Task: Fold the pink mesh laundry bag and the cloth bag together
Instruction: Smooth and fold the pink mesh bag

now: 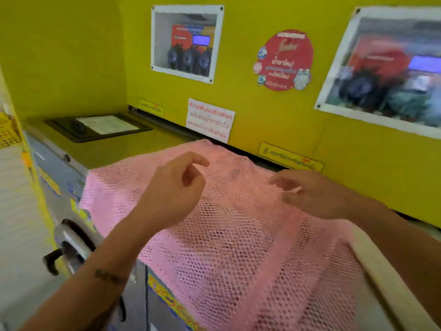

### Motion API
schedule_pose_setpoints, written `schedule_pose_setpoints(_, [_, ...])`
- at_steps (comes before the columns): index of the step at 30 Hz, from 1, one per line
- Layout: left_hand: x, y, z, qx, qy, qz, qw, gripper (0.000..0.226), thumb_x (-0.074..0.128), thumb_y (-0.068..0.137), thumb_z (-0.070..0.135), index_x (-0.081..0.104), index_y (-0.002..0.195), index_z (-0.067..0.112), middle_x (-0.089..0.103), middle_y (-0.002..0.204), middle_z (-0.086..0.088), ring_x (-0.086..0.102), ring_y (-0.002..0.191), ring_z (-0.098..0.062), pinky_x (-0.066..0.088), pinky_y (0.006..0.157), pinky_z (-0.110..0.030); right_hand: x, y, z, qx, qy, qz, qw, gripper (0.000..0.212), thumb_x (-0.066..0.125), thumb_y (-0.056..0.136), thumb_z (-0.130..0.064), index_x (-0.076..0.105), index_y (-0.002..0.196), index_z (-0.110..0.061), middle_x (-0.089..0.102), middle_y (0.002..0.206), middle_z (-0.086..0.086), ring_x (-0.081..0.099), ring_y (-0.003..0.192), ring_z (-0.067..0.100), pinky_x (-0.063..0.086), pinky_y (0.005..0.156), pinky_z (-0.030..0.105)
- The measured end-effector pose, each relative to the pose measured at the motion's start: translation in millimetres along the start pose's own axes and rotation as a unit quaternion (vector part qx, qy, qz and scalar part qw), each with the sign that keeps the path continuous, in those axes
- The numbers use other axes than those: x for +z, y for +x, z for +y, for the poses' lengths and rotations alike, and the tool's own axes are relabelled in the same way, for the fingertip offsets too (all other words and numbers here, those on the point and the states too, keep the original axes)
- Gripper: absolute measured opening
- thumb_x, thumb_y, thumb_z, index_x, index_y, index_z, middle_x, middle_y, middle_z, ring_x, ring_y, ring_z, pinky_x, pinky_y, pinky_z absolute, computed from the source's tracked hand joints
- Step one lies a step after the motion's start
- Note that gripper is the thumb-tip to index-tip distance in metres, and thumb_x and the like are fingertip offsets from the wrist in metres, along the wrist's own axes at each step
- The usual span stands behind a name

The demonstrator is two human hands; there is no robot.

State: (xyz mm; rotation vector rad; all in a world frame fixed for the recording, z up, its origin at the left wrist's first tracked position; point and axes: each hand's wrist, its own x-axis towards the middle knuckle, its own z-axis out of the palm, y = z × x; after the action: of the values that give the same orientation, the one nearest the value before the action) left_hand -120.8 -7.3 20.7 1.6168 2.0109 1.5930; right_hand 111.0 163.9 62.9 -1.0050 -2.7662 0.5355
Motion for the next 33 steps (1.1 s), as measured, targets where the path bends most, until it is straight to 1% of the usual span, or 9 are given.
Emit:
schedule_pose_setpoints(5, [73,-33,77,0.044,-0.027,-0.321,0.946,0.007,0.061,0.092,0.031,0.068,0.092,0.032,0.056,0.070,0.014,0.049,0.061,0.000,0.042,0.059,-0.017,-43,-46,65,0.087,0.003,0.001,0.996,0.028,0.065,0.094,-0.023,0.061,0.121,-0.030,0.061,0.112,-0.009,0.061,0.103,0.011,0.054,0.092,0.038])
schedule_pose_setpoints(9, [115,-45,101,0.007,0.098,-0.416,0.904,0.026,0.068,0.077,0.056,0.066,0.089,0.033,0.060,0.078,0.013,0.056,0.071,-0.005,0.048,0.067,-0.030,-41,-63,101,0.108,-0.026,-0.003,0.994,0.040,0.065,0.090,-0.014,0.059,0.127,-0.028,0.060,0.125,-0.002,0.059,0.111,0.015,0.053,0.095,0.041])
schedule_pose_setpoints(11, [125,-48,104,-0.023,0.166,-0.420,0.892,0.033,0.070,0.072,0.061,0.062,0.091,0.035,0.060,0.084,0.013,0.056,0.075,-0.006,0.044,0.065,-0.029,-36,-65,112,0.110,-0.069,-0.026,0.991,0.047,0.064,0.088,-0.012,0.056,0.132,-0.027,0.054,0.137,0.000,0.052,0.122,0.018,0.047,0.102,0.039])
schedule_pose_setpoints(16, [131,-53,105,-0.009,0.206,-0.337,0.919,0.010,0.057,0.089,0.029,0.060,0.080,0.027,0.061,0.077,0.010,0.055,0.068,-0.008,0.043,0.059,-0.025,-35,-77,135,0.151,-0.151,-0.116,0.970,0.052,0.057,0.085,-0.012,0.050,0.134,-0.026,0.049,0.133,-0.001,0.048,0.116,0.018,0.045,0.092,0.032])
schedule_pose_setpoints(21, [117,-46,103,-0.055,0.118,-0.255,0.958,0.022,0.052,0.097,0.025,0.053,0.075,0.028,0.058,0.068,0.006,0.048,0.059,-0.009,0.042,0.060,-0.030,-31,-67,142,0.085,-0.119,-0.015,0.989,0.030,0.053,0.083,-0.016,0.060,0.109,-0.029,0.056,0.110,-0.010,0.057,0.104,0.016,0.051,0.089,0.040])
schedule_pose_setpoints(26, [114,-45,105,-0.111,0.050,-0.195,0.973,0.025,0.037,0.102,0.015,0.053,0.093,0.032,0.047,0.056,0.004,0.038,0.046,-0.008,0.034,0.046,-0.023,-9,-48,134,0.011,-0.135,-0.042,0.990,0.011,0.052,0.087,-0.023,0.061,0.081,-0.027,0.060,0.089,-0.011,0.058,0.087,0.015,0.047,0.071,0.034])
schedule_pose_setpoints(29, [114,-52,118,-0.131,0.055,-0.204,0.969,0.010,0.048,0.097,0.043,0.047,0.105,0.037,0.048,0.074,0.010,0.051,0.067,-0.009,0.041,0.065,-0.029,-8,-40,137,0.021,-0.170,-0.011,0.985,0.018,0.049,0.087,-0.020,0.054,0.070,-0.020,0.056,0.077,-0.006,0.055,0.078,0.017,0.036,0.058,0.033])
schedule_pose_setpoints(30, [115,-55,122,-0.143,0.090,-0.219,0.961,0.029,0.057,0.090,0.052,0.043,0.111,0.038,0.047,0.083,0.013,0.055,0.078,-0.010,0.041,0.071,-0.029,-9,-38,138,0.021,-0.176,-0.015,0.984,0.016,0.048,0.088,-0.021,0.056,0.074,-0.020,0.057,0.080,-0.005,0.056,0.079,0.017,0.038,0.059,0.033])
schedule_pose_setpoints(33, [121,-64,127,-0.084,0.256,-0.217,0.938,0.052,0.071,0.083,0.036,0.032,0.117,0.036,0.051,0.084,0.011,0.057,0.078,-0.012,0.041,0.060,-0.027,-11,-37,133,0.021,-0.184,-0.043,0.982,0.017,0.045,0.087,-0.025,0.062,0.091,-0.026,0.063,0.093,-0.004,0.059,0.087,0.016,0.050,0.070,0.036])
